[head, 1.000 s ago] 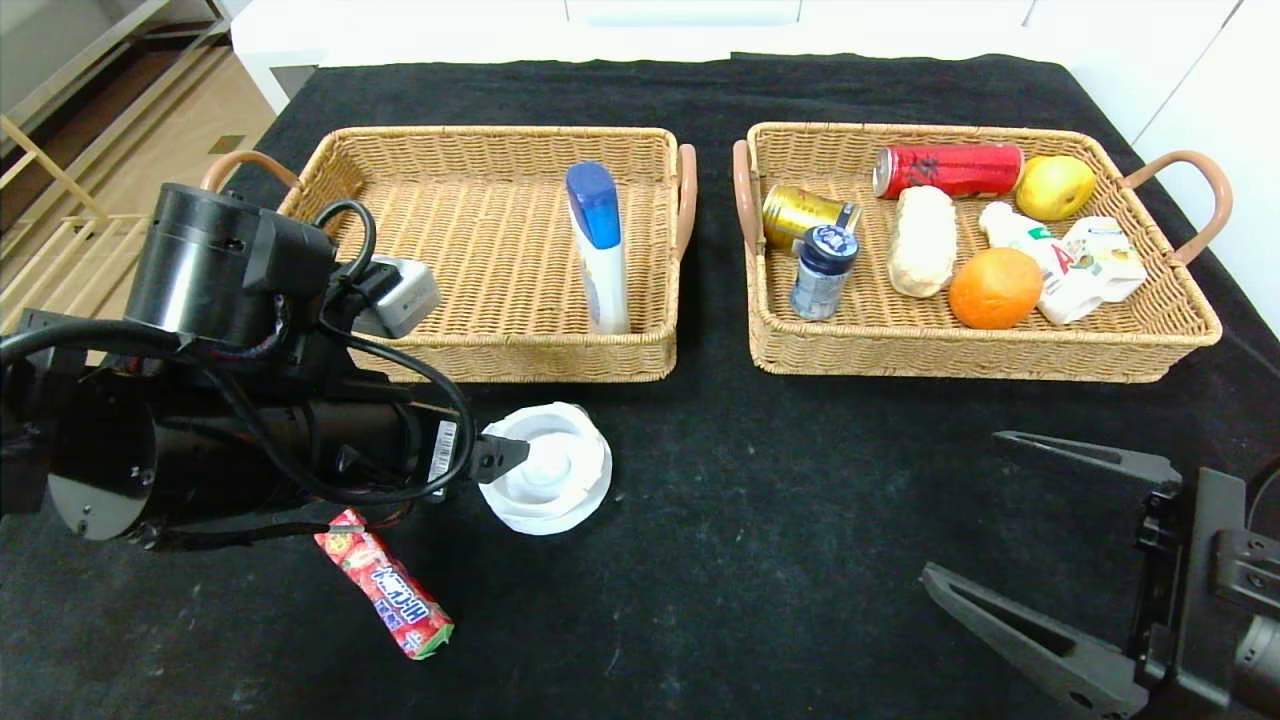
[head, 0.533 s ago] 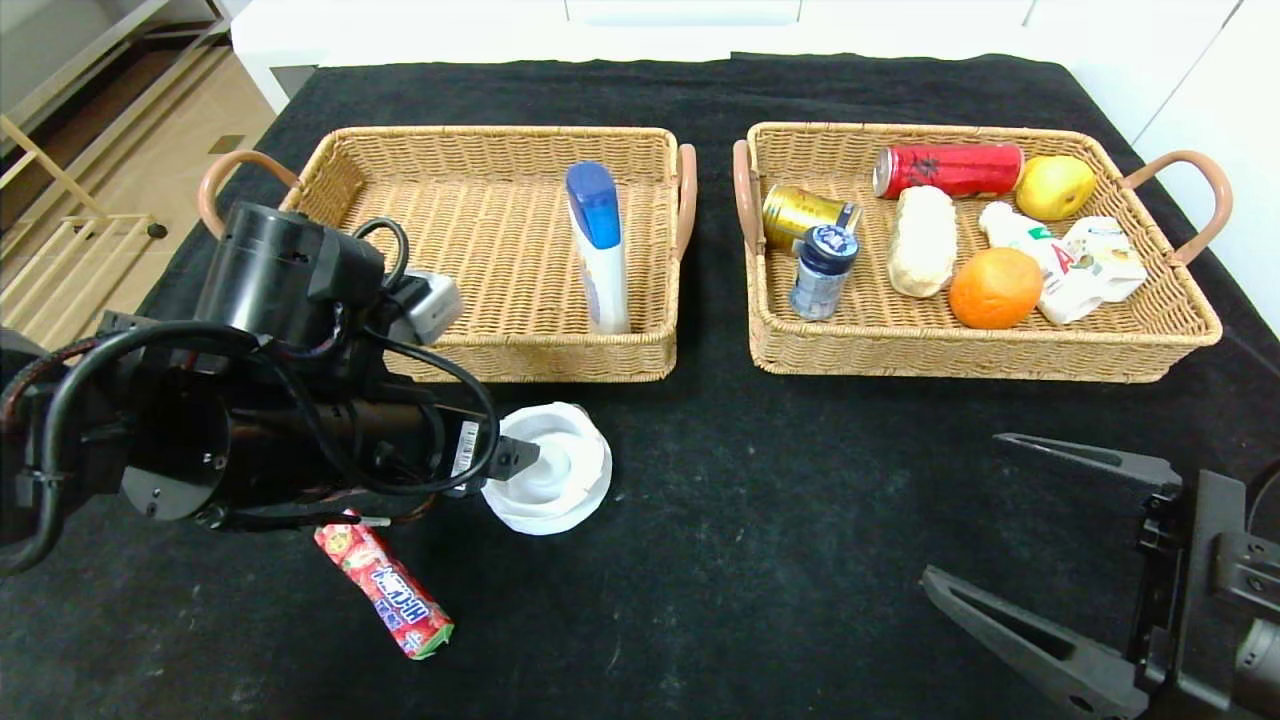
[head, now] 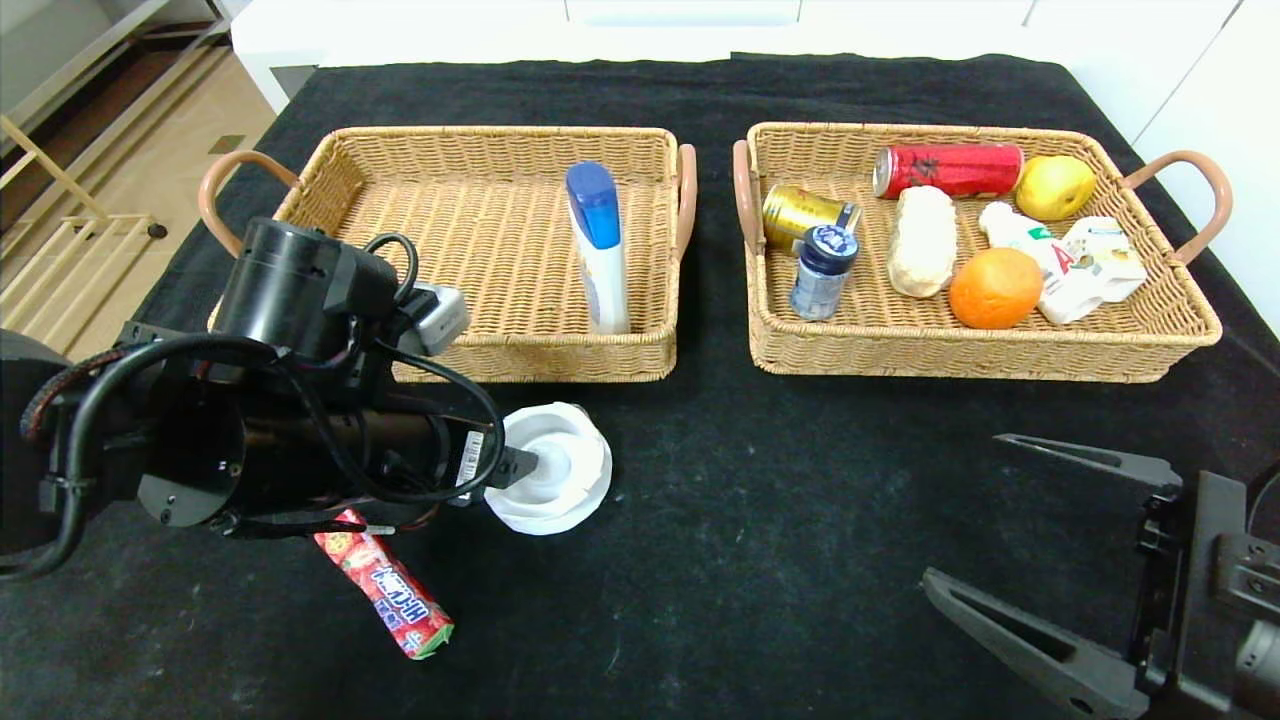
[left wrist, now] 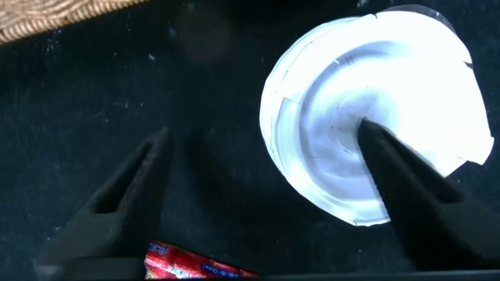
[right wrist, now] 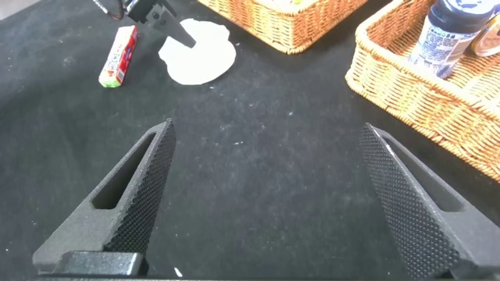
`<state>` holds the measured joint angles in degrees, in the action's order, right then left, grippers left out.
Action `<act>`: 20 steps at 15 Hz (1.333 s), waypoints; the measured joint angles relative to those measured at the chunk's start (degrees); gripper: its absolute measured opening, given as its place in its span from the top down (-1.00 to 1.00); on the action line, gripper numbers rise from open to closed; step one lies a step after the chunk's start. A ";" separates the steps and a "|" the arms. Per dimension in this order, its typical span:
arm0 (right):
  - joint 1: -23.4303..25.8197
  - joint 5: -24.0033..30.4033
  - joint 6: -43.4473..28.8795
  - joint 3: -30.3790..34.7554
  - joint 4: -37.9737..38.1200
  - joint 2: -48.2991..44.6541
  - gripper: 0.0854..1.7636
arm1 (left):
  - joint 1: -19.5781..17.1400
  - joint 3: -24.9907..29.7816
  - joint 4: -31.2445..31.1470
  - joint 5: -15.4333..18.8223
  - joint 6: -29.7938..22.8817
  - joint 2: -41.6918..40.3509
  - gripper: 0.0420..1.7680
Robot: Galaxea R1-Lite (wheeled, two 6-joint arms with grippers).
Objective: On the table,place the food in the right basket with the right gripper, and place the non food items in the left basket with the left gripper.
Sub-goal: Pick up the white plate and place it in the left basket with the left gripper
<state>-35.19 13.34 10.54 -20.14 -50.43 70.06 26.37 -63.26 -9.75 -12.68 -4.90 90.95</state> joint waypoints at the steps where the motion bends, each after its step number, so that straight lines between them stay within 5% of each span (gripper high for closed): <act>1: -0.02 0.02 0.00 0.00 -0.01 -0.07 -0.94 | 0.00 0.00 0.02 0.01 0.02 0.09 -0.59; 6: 0.13 0.13 -0.05 0.00 0.07 -0.16 -0.94 | -0.02 0.44 0.02 0.11 0.05 0.55 0.13; 7: 0.13 0.11 -0.05 0.00 0.09 -0.16 -0.94 | -0.05 0.74 0.02 0.09 0.00 0.59 0.37; 8: 0.13 0.13 -0.07 0.00 0.11 -0.13 -0.94 | 0.00 0.91 0.16 0.06 0.02 0.63 0.92; 20: 0.16 0.05 -0.07 0.00 0.11 0.02 -0.94 | 0.00 1.35 0.22 0.00 -0.05 0.98 0.91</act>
<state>-35.04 13.39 10.47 -20.14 -50.32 70.08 26.37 -61.90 -9.53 -12.68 -4.95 91.93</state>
